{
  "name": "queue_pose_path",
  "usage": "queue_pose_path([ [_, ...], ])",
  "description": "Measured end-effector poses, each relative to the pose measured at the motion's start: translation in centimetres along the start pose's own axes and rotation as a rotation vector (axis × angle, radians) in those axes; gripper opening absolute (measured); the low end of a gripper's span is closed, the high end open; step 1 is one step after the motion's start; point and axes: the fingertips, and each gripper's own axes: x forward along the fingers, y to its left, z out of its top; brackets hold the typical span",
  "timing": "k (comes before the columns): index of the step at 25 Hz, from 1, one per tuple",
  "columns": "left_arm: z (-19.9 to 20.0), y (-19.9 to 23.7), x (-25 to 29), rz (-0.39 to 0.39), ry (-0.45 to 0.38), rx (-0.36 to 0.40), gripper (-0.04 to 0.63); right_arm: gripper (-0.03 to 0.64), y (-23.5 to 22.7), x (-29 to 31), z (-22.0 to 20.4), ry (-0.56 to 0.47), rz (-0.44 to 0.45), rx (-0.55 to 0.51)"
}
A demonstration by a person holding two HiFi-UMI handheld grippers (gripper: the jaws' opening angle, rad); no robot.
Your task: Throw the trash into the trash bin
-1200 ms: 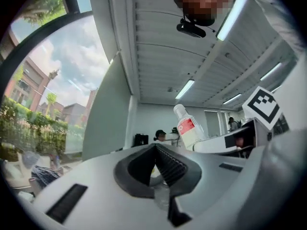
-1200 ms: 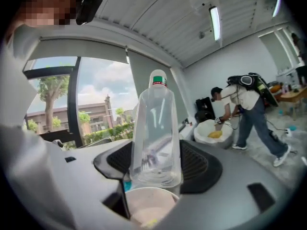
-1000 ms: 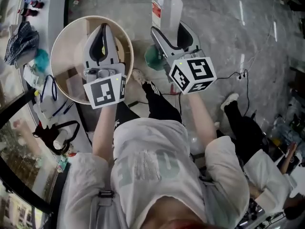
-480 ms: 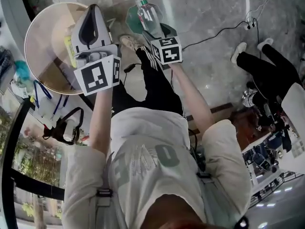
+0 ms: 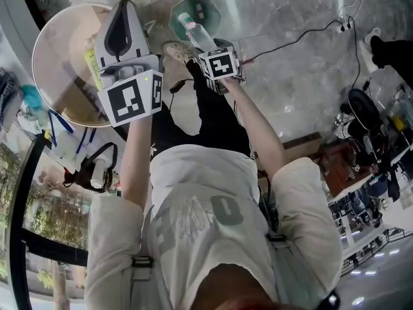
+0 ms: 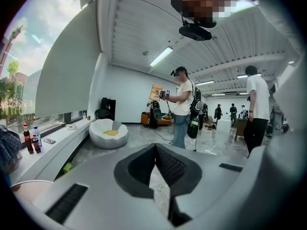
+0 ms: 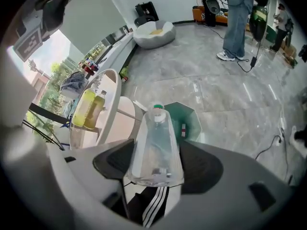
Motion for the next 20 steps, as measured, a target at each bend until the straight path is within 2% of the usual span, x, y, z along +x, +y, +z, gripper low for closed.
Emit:
queue_pose_path([
  [3,-0.4,0.1,-0.6,0.004,0.008,-0.005,0.011,0.301,0.2,0.0,0.1,-0.011,0.005,0.011],
  [8,-0.7,0.1,-1.5,0.009,0.018,-0.016,0.011,0.301,-0.6,0.2,0.6,-0.020,-0.042,0.041],
  [16,0.1,0.8,-3.1,0.016,0.008,-0.019,0.011,0.301,1.0,0.0,1.0,-0.027,-0.042,0.018],
  [20,1.2,1.4,-3.8,0.028,-0.014,-0.017,0.012,0.301,2.1,-1.0,2.3,-0.064,-0.035,0.008],
])
